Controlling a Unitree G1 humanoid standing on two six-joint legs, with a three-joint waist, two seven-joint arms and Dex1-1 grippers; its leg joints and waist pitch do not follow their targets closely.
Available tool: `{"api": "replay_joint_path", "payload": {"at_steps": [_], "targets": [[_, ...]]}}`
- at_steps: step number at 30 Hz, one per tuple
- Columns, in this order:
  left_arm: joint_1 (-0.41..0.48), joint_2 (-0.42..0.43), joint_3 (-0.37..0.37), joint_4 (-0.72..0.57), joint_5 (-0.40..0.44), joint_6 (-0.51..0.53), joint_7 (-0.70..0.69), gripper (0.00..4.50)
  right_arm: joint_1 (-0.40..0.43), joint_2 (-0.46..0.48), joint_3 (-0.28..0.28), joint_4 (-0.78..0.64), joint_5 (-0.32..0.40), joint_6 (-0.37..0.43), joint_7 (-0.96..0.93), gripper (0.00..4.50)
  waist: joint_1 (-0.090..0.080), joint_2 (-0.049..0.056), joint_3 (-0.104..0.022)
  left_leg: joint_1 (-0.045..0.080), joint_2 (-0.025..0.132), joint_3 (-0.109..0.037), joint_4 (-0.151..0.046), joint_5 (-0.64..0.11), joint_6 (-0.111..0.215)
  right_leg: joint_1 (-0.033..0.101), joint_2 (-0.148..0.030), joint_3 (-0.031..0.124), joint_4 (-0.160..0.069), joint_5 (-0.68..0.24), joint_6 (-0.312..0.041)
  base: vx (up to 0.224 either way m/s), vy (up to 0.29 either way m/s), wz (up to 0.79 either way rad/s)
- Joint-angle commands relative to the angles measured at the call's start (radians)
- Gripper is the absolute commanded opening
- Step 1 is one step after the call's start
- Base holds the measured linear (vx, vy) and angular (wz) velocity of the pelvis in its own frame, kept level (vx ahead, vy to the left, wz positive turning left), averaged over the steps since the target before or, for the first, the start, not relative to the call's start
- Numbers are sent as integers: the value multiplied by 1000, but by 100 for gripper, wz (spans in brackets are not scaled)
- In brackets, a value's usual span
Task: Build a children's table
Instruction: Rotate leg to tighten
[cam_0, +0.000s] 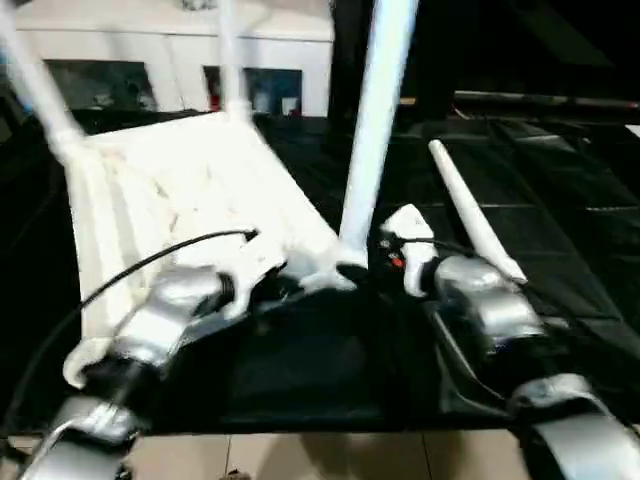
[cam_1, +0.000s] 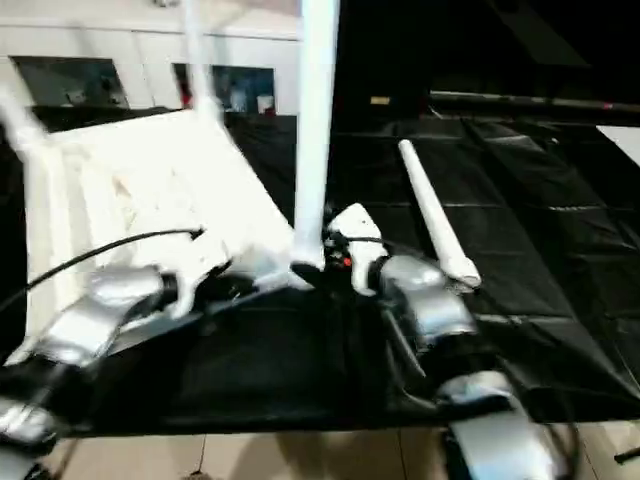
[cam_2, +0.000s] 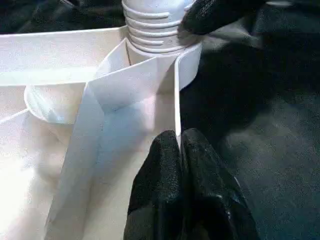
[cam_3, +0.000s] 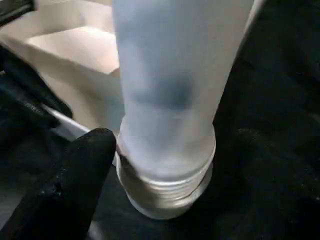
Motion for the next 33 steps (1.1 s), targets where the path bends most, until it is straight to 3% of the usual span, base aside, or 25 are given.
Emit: {"api": "replay_joint_path", "payload": {"at_steps": [1,6,17,25,27,30,31,32,33], "targets": [[15,7,-10,-51,-30,-7,-54,0,11,-18,23,-42,23,28,55,412,5,3,-68,7,29,-2,-66,-243,26,62,-64,44,-72,-280,-178,0,0,0],[33,23,-11,-89,-57,5,-92,0,24,-34,39,-79,23,68,91,398,14,2,-69,12,31,-1,-67,-247,13,57,-63,46,-71,-281,-174,0,0,0],[48,35,-6,-119,-68,26,-115,0,16,-24,39,-42,18,81,110,292,16,0,-70,8,28,-2,-66,-223,10,61,-63,46,-67,-257,-174,0,0,0],[32,13,1,-82,-39,47,-45,0,26,16,2,7,27,100,29,276,14,3,-68,10,28,-4,-67,-241,3,60,-65,45,-72,-293,-166,0,0,0],[-1,-23,13,-28,-13,72,41,0,17,56,-36,67,17,101,-108,275,7,3,-60,15,26,-5,-72,-292,-15,54,-64,44,-83,-385,-148,0,0,0],[-60,-95,29,65,24,105,192,0,-13,124,-108,161,19,115,-361,275,-2,2,-53,26,20,-11,-72,-366,-34,48,-69,39,-105,-560,-93,0,0,0],[-87,-129,37,107,36,117,259,0,-28,153,-134,199,22,117,-461,275,-4,7,-52,29,20,-14,-72,-377,-39,46,-70,37,-108,-589,-82,0,0,0],[-102,-148,41,129,42,123,297,0,-37,168,-147,220,24,117,-513,275,-11,8,-54,40,15,-17,-67,-413,-51,40,-70,28,-122,-654,-55,0,0,0],[-123,-179,40,157,46,130,330,0,-51,195,-165,249,28,113,-596,275,-12,13,-55,41,14,-19,-67,-418,-50,40,-71,27,-123,-656,-51,0,0,0]]}}
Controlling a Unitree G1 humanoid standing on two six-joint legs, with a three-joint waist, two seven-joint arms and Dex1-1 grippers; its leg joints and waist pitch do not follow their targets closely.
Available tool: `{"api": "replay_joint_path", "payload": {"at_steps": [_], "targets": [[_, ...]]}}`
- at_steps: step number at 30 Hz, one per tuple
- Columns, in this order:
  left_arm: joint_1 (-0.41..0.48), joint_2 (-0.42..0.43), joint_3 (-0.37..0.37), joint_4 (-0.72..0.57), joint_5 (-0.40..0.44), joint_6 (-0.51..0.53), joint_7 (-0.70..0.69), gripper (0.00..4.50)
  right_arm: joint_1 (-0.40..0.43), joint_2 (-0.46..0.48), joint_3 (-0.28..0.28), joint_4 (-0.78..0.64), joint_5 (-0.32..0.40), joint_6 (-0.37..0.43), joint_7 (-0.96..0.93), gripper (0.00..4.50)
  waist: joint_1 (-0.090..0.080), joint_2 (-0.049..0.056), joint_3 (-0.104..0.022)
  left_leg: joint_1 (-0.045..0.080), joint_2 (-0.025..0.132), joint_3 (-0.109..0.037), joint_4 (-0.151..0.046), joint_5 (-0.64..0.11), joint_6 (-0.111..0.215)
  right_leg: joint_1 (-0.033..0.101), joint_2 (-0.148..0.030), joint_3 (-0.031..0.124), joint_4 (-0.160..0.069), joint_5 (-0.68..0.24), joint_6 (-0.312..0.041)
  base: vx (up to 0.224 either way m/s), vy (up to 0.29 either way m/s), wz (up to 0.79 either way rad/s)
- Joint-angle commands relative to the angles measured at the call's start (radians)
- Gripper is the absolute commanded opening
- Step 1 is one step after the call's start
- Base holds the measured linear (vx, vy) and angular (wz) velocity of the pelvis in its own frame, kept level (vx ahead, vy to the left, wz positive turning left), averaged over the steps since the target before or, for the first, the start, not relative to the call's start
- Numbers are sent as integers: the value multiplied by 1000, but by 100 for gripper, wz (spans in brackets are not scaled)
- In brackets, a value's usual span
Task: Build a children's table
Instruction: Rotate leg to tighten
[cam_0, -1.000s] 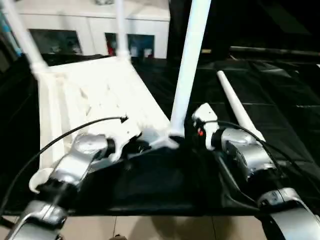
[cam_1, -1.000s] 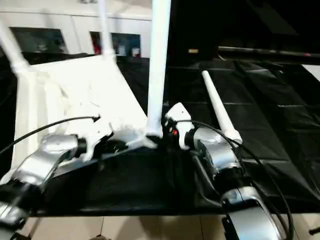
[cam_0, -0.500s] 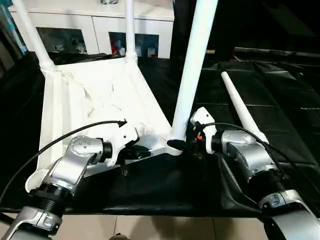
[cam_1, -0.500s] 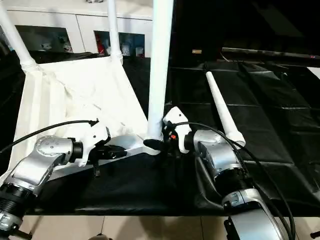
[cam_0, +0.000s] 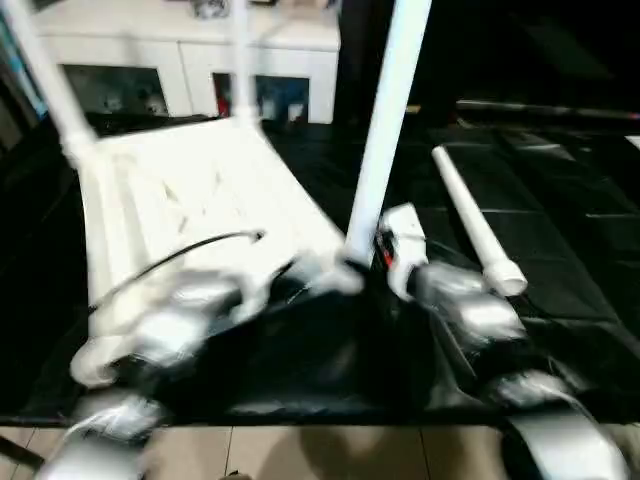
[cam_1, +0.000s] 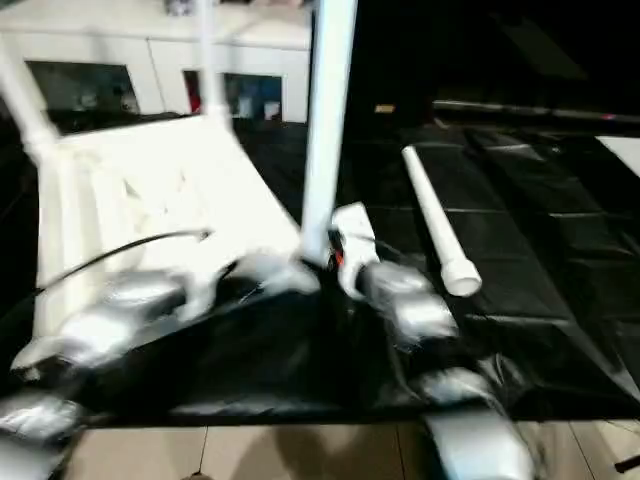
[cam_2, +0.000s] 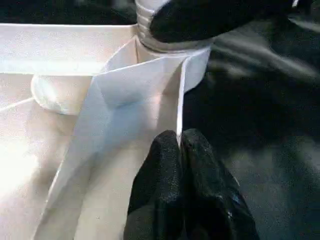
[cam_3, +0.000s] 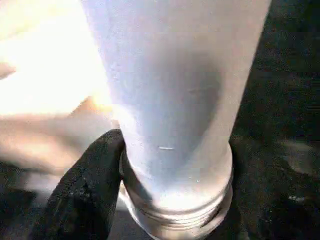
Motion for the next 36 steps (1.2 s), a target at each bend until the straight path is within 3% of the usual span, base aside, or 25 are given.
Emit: {"api": "replay_joint_path", "payload": {"at_steps": [1,2,3,4,5,7,9,12,16,17,19,20,22,23,25,28,29,33,36], "targets": [[-36,-24,31,37,12,14,100,0,20,21,-28,90,-2,36,-145,275,-8,14,-60,22,16,-19,-75,-423,-45,26,-69,24,-121,-635,-51,0,0,0],[-36,-24,31,37,12,14,100,0,20,21,-28,90,-2,36,-145,275,-10,14,-61,21,18,-20,-78,-430,-40,29,-68,23,-119,-606,-55,0,0,0],[-55,-54,26,61,15,12,126,0,3,55,-45,114,13,22,-190,275,-10,23,-62,20,19,-21,-80,-436,-38,30,-68,24,-118,-587,-60,0,0,0],[-66,-73,15,75,21,7,133,0,-11,78,-46,129,18,3,-202,275,-13,23,-62,21,19,-19,-80,-440,-36,27,-66,25,-121,-573,-63,0,0,0],[-81,-89,-2,93,33,-11,134,0,-32,105,-19,142,-9,-44,-190,275,-12,25,-63,22,19,-20,-81,-450,-36,27,-67,26,-117,-548,-76,0,0,0],[-86,-86,-9,96,40,-26,124,0,-40,109,16,138,-44,-76,-166,275,-12,21,-65,14,20,-20,-84,-439,-32,32,-67,31,-111,-508,-86,0,0,0],[-90,-81,-11,103,47,-40,123,0,-48,116,10,140,-41,-98,-147,275,-11,17,-65,11,19,-18,-84,-425,-25,33,-68,35,-106,-478,-99,0,0,0],[-82,-53,-13,94,46,-71,89,0,-59,109,8,127,-26,-128,-82,344,-8,17,-67,10,20,-14,-83,-399,-15,35,-68,41,-100,-441,-118,0,0,0],[-38,7,-16,34,26,-110,-15,0,-55,52,40,74,-32,-130,56,365,-6,14,-71,-7,23,-14,-85,-323,0,51,-71,43,-87,-375,-132,0,0,0],[-12,33,-19,5,2,-158,-92,0,-49,14,66,49,-48,-130,116,386,-5,9,-73,-7,25,-13,-82,-294,7,52,-72,42,-82,-341,-150,0,0,0],[13,52,-15,-24,-19,-153,-137,0,-40,-18,80,24,-50,-126,176,386,-5,12,-78,-10,25,-9,-80,-252,12,55,-71,45,-74,-281,-165,0,0,0],[19,58,-14,-32,-24,-149,-148,0,-37,-28,83,17,-49,-125,197,386,-3,13,-82,-8,25,-3,-72,-185,28,52,-66,46,-61,-159,-203,0,0,0],[49,89,-18,-70,-48,-148,-214,0,-12,-80,113,-36,-40,-107,329,386,-2,9,-84,-12,24,-2,-68,-146,42,57,-62,45,-50,-84,-224,0,0,0],[65,107,-22,-92,-63,-152,-255,0,5,-111,136,-67,-37,-97,405,386,6,12,-84,-15,26,1,-63,-111,72,59,-58,43,-42,-9,-244,0,0,0],[86,126,-24,-121,-83,-150,-294,0,28,-154,164,-106,-41,-88,508,386,13,15,-84,-11,30,4,-60,-115,84,56,-57,41,-41,-4,-255,0,0,0],[110,136,-18,-156,-112,-143,-335,0,45,-193,186,-137,-35,-73,595,386,19,15,-81,-10,31,4,-63,-153,74,55,-60,41,-46,-58,-254,0,0,0],[119,140,-18,-169,-121,-140,-350,0,48,-204,194,-138,-38,-69,611,386,18,15,-75,-9,33,2,-68,-192,54,53,-63,42,-55,-136,-239,0,0,0],[127,145,-14,-179,-119,-138,-355,0,47,-204,190,-135,-38,-65,611,371,15,10,-69,-4,30,0,-74,-266,19,49,-66,45,-73,-303,-193,0,0,0],[131,149,-10,-187,-123,-132,-360,0,49,-200,185,-148,-28,-49,620,350,15,8,-71,-4,30,-2,-74,-252,13,49,-66,46,-72,-308,-179,0,0,0]]}}
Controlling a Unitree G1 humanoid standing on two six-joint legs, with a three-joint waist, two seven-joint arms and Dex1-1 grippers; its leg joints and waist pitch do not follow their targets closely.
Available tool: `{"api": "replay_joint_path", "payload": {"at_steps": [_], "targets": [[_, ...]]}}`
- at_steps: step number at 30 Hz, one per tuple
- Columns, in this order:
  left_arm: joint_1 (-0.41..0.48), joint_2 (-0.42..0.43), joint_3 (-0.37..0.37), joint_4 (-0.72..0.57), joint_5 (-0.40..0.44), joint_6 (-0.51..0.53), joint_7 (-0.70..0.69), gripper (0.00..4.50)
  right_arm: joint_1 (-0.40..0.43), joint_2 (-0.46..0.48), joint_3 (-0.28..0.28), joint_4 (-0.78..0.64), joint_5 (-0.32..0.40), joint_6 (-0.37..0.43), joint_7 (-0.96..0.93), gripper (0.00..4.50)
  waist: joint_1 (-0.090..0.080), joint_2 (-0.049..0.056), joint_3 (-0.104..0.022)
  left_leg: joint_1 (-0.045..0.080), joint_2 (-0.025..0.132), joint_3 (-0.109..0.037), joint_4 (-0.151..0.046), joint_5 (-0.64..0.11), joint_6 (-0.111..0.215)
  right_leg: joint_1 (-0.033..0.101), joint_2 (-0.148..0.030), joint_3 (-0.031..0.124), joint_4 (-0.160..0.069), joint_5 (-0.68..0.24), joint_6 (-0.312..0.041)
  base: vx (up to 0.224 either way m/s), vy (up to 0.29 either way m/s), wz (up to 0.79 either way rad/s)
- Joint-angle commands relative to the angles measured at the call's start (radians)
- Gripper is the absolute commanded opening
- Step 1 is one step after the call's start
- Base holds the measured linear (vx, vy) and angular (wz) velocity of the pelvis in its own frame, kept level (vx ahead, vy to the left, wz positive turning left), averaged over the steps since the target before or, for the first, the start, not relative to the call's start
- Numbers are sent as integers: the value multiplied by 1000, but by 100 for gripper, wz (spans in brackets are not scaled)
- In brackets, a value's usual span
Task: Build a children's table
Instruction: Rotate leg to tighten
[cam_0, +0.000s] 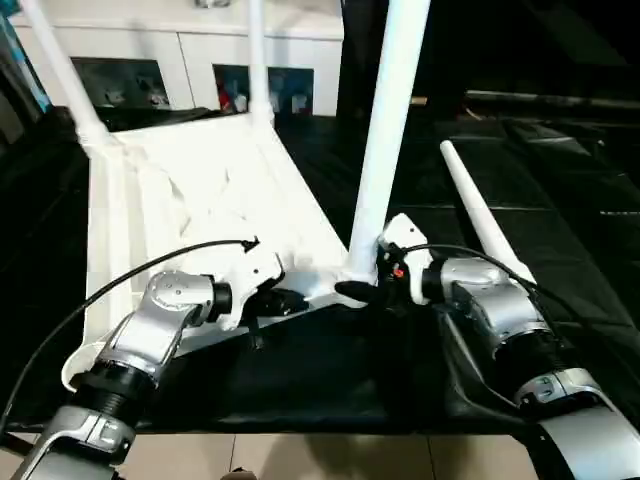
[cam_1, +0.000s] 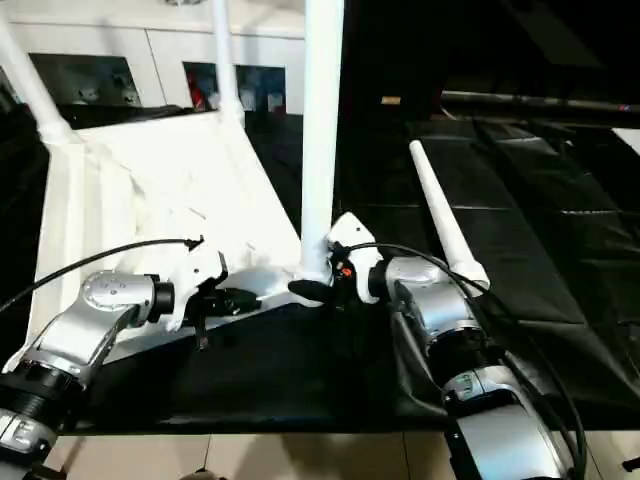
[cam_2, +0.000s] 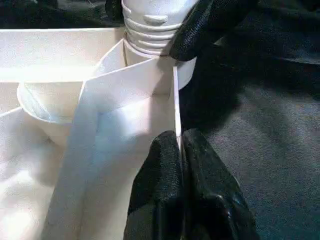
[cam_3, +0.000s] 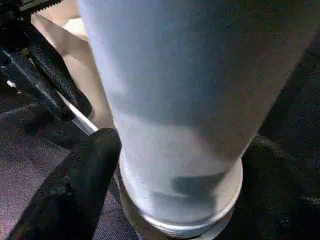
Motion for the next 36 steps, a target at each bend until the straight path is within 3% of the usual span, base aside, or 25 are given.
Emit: {"api": "replay_joint_path", "payload": {"at_steps": [1,5,10,12,13,14,18,19,20,22,24,25,29,30,31,36], "targets": [[9,-15,1,-42,-51,-4,-28,0,2,3,-2,-32,14,17,13,343,3,2,-72,7,33,-5,-67,-235,12,59,-65,44,-65,-286,-178,0,0,0],[18,-10,6,-55,-51,3,-33,0,10,7,3,-42,17,30,33,314,4,0,-76,3,30,-2,-61,-182,29,61,-63,43,-56,-199,-201,0,0,0],[25,-4,9,-62,-50,12,-35,0,20,12,7,-40,16,34,34,284,4,1,-74,3,31,-2,-62,-188,30,62,-64,41,-57,-216,-201,0,0,0],[17,-12,14,-44,-32,27,5,0,14,36,-19,5,1,31,-65,279,3,3,-73,4,30,-2,-63,-202,25,60,-63,42,-61,-237,-195,0,0,0],[17,-12,14,-44,-32,27,5,0,14,36,-19,5,1,31,-65,279,0,2,-71,3,30,-3,-65,-210,18,60,-64,42,-62,-253,-192,0,0,0],[-5,-36,24,-6,-5,46,77,0,-2,72,-60,75,-13,36,-219,277,-4,2,-69,5,29,-4,-68,-230,8,57,-65,42,-68,-298,-180,0,0,0],[-32,-66,33,33,17,61,149,0,-14,106,-93,124,-16,43,-345,276,-14,1,-65,10,25,-7,-70,-276,-19,55,-68,44,-78,-405,-149,0,0,0],[-78,-117,49,95,37,83,251,0,-36,164,-163,189,11,58,-546,276,-15,2,-63,18,24,-9,-70,-311,-21,50,-69,43,-86,-464,-126,0,0,0],[-104,-143,61,128,41,100,305,0,-44,189,-183,213,15,55,-624,276,-19,2,-58,21,22,-6,-71,-319,-24,42,-65,44,-92,-490,-118,0,0,0],[-155,-184,75,195,52,118,390,0,-62,232,-193,254,8,34,-740,276,-22,4,-64,29,17,-10,-67,-331,-40,40,-67,40,-99,-544,-93,0,0,0],[-212,-217,58,274,91,110,470,0,-94,298,-206,299,9,6,-830,276,-22,7,-64,23,16,-9,-68,-333,-28,36,-67,43,-100,-524,-91,0,0,0],[-222,-223,54,289,100,106,483,0,-102,311,-207,308,9,-4,-842,276,-19,4,-68,25,17,-10,-68,-325,-30,39,-64,42,-95,-491,-93,0,0,0],[-240,-239,37,309,116,75,487,0,-120,339,-153,319,-40,-77,-807,276,-10,5,-75,9,21,-9,-70,-267,-17,54,-63,45,-72,-305,-135,0,0,0],[-239,-239,36,307,115,74,484,0,-120,340,-151,319,-40,-85,-796,331,-8,8,-75,9,22,-9,-69,-263,-15,54,-64,45,-69,-288,-143,0,0,0],[-237,-238,36,306,114,66,477,0,-127,343,-162,324,-33,-107,-783,331,-9,5,-75,8,21,-7,-68,-259,-9,56,-64,44,-68,-273,-153,0,0,0],[-215,-218,38,290,98,15,418,0,-144,333,-203,330,10,-151,-691,380,-19,3,-72,0,20,-11,-71,-277,0,61,-66,41,-75,-353,-133,0,0,0]]}}
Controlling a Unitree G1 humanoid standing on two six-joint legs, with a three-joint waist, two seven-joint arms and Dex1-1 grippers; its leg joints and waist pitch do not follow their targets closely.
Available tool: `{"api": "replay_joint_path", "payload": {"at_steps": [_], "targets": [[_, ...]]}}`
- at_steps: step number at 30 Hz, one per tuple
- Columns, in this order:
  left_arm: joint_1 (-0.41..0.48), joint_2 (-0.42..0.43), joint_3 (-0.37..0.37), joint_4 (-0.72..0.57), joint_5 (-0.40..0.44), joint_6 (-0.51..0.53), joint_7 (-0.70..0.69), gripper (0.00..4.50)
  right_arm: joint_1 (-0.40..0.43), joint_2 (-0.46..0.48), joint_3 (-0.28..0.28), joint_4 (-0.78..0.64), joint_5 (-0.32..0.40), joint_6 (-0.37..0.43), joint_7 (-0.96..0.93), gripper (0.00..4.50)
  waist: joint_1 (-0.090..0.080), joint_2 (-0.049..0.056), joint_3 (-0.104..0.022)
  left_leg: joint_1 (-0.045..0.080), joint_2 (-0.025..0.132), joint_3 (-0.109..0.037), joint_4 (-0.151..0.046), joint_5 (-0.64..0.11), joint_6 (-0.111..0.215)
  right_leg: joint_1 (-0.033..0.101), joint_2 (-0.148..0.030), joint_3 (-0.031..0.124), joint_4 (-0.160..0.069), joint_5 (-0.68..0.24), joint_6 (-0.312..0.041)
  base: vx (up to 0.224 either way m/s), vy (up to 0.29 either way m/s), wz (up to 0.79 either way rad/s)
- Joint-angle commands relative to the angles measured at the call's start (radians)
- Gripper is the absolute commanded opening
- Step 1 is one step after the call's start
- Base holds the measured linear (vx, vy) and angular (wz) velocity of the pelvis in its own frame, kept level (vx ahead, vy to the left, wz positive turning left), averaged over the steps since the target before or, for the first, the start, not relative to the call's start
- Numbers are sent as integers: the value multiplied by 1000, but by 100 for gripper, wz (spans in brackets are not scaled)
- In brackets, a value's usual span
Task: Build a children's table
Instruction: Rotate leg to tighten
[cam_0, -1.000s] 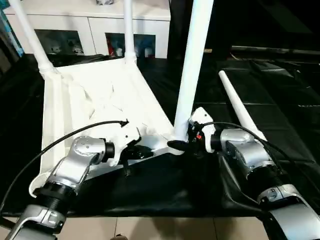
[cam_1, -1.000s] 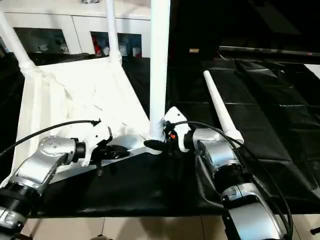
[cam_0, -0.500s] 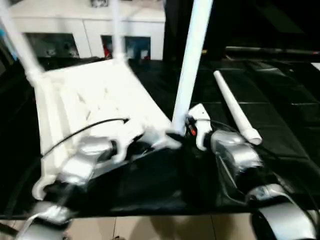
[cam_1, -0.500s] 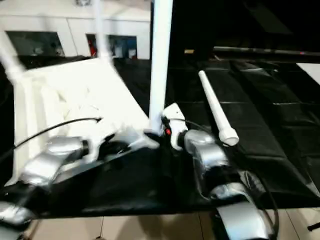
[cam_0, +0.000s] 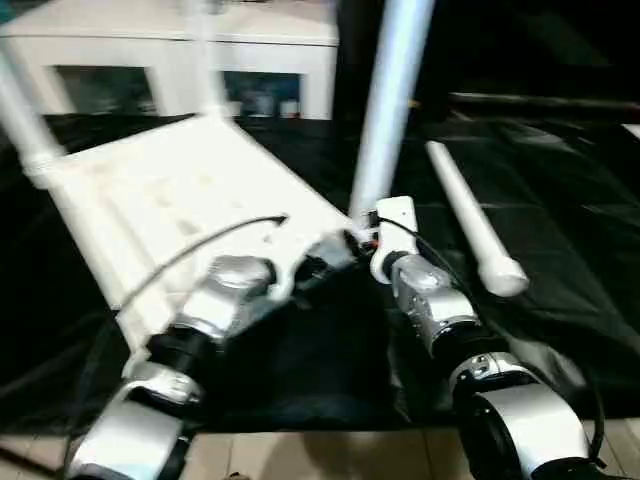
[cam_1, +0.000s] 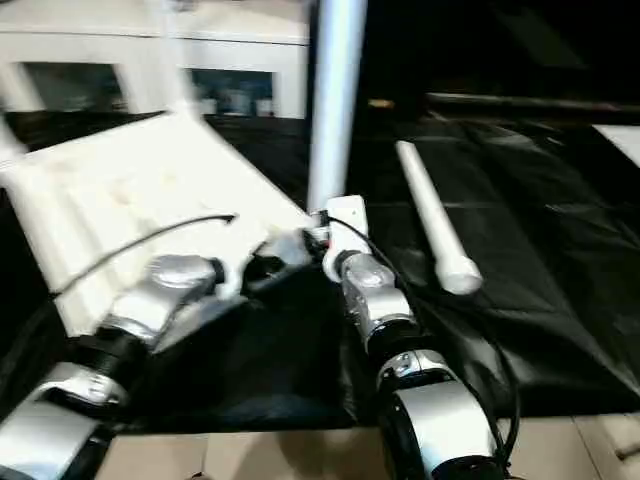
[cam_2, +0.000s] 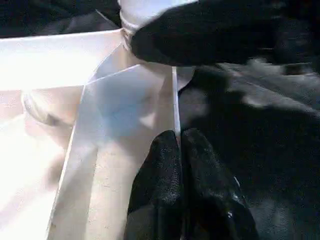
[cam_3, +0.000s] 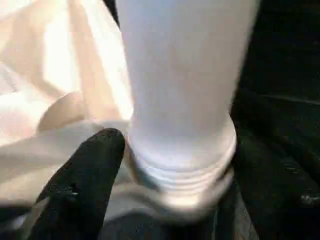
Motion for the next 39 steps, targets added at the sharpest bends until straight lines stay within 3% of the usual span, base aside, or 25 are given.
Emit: {"api": "replay_joint_path", "payload": {"at_steps": [1,2,3,4,8,14,18,33,37,38,39], "targets": [[7,5,8,-23,-4,-43,-16,0,-9,27,32,-4,12,-10,112,389,8,0,-71,-2,23,-8,-69,-277,4,59,-66,41,-84,-351,-139,0,0,0],[43,41,0,-73,-15,-67,-87,0,4,-18,65,-42,2,1,229,392,8,1,-73,-6,26,-9,-68,-257,15,64,-68,42,-78,-313,-155,0,0,0],[43,41,0,-73,-15,-67,-87,0,4,-18,65,-42,2,1,229,397,7,1,-73,-7,27,-8,-67,-248,21,64,-67,42,-77,-294,-159,0,0,0],[50,48,-1,-81,-18,-79,-103,0,7,-28,74,-48,0,3,254,419,6,1,-74,-4,27,-5,-65,-232,29,60,-66,43,-74,-263,-177,0,0,0],[106,111,3,-154,-60,-82,-207,0,42,-134,135,-122,-28,10,445,419,11,3,-75,-1,30,-2,-61,-198,43,62,-63,42,-63,-176,-218,0,0,0],[167,185,-7,-254,-117,-88,-373,0,61,-209,153,-163,-16,41,629,419,21,2,-72,0,35,0,-62,-225,37,60,-65,42,-67,-252,-209,0,0,0],[184,197,5,-293,-144,-69,-411,0,76,-234,190,-187,-20,50,708,419,33,1,-70,2,38,1,-63,-226,34,55,-64,43,-65,-240,-213,0,0,0],[204,202,11,-327,-147,-45,-424,0,97,-225,181,-222,-4,83,734,287,33,-2,-72,-2,33,1,-61,-197,32,58,-63,43,-63,-228,-201,0,0,0],[192,181,11,-301,-125,-21,-373,0,111,-198,159,-209,-8,97,647,274,31,-4,-71,-1,33,0,-62,-202,26,56,-64,43,-65,-246,-197,0,0,0],[161,139,18,-244,-93,-2,-280,0,99,-157,124,-150,-21,109,469,274,27,-5,-69,0,30,0,-64,-214,17,54,-64,44,-70,-281,-186,0,0,0],[150,124,20,-225,-82,3,-248,0,94,-144,113,-132,-24,113,413,273,25,-5,-66,1,29,0,-66,-222,10,51,-63,45,-74,-306,-178,0,0,0]]}}
